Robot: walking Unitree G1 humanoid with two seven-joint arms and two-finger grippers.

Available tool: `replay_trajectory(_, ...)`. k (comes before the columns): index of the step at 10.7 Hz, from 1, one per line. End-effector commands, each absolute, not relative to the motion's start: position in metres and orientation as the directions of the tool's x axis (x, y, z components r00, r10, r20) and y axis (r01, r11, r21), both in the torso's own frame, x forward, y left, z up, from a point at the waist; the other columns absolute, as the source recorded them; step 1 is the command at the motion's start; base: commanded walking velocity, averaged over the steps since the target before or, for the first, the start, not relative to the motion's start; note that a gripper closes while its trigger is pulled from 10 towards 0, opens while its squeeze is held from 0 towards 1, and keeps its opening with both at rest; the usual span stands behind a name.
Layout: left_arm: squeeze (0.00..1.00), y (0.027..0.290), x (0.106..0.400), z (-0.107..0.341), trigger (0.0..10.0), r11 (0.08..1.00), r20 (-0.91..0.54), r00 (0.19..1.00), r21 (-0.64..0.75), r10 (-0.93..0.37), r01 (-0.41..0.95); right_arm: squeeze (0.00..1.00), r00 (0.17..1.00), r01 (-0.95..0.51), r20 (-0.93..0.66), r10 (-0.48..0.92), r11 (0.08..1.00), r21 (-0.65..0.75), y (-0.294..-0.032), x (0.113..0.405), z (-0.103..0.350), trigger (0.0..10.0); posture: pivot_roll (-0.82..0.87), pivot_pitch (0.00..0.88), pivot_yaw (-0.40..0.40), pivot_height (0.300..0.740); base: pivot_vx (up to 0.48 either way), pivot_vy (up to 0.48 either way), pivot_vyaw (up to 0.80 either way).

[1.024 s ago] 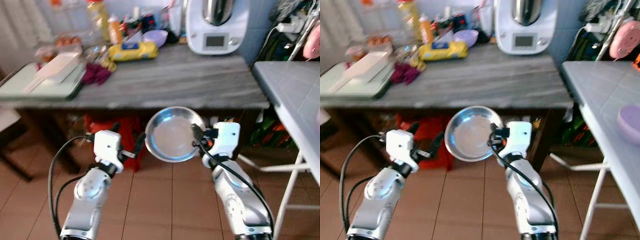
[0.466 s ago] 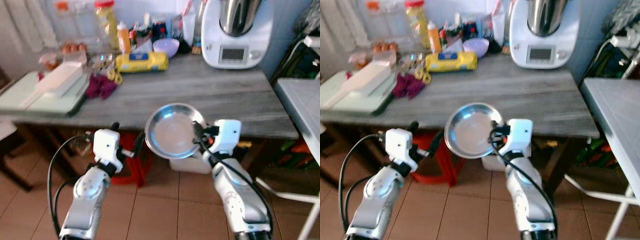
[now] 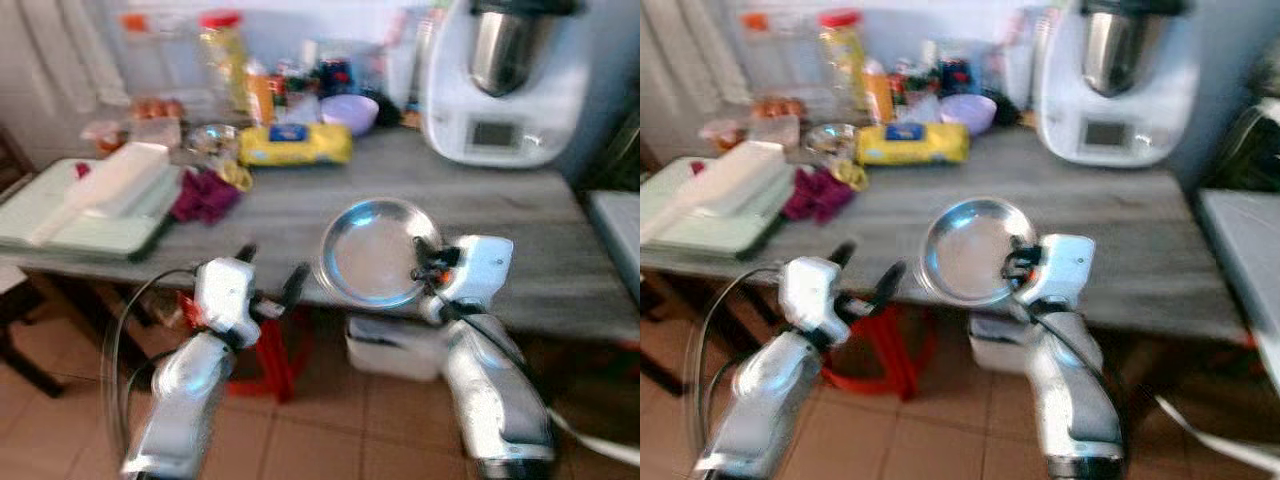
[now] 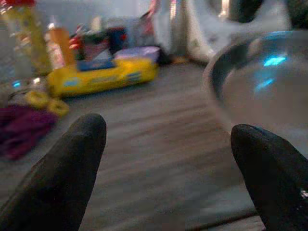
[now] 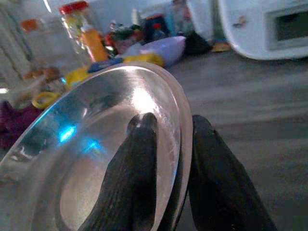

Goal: Setting the table

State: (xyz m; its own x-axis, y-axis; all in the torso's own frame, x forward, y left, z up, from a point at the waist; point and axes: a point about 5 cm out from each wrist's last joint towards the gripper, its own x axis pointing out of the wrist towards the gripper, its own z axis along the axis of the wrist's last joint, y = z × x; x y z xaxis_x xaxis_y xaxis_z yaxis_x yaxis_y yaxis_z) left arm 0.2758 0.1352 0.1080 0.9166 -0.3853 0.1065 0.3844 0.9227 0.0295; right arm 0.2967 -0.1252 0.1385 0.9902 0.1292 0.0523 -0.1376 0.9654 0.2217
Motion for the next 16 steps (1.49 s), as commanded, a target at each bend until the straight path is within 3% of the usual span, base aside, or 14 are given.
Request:
replay_trajectory(1, 0.0, 0.129, 0.276, 0.113, 10.0, 0.914, 0.126, 0.906, 0.026, -0.405, 0.405, 0.0, 0.994, -0.102, 0.059, 0.091, 0.97, 0.22, -0.135, 0.298, 0.141, 10.0, -0.09, 0.04, 0.06, 0.74, 0.0, 0.0, 0.0)
replay_trajectory(9, 0.0, 0.154, 0.25, 0.101, 10.0, 0.888, 0.019, 0.893, 0.11, -0.45, 0.446, 0.0, 1.0, 0.024, -0.006, -0.023, 0.942, 0.334, -0.141, 0.314, 0.137, 10.0, -0.03, 0.081, 0.093, 0.74, 0.0, 0.0, 0.0)
replay_trajectory(13, 0.0, 0.157, 0.242, 0.106, 10.0, 0.878, 0.005, 0.885, 0.13, -0.465, 0.461, 0.0, 0.997, 0.047, -0.07, -0.021, 0.92, 0.388, -0.128, 0.331, 0.135, 10.0, 0.0, 0.113, 0.103, 0.74, 0.0, 0.0, 0.0)
replay_trajectory(16, 0.0, 0.158, 0.242, 0.111, 10.0, 0.881, 0.009, 0.889, 0.136, -0.458, 0.453, 0.0, 0.99, -0.002, -0.128, 0.056, 0.923, 0.384, -0.105, 0.341, 0.129, 10.0, 0.01, 0.116, 0.1, 0.74, 0.0, 0.0, 0.0)
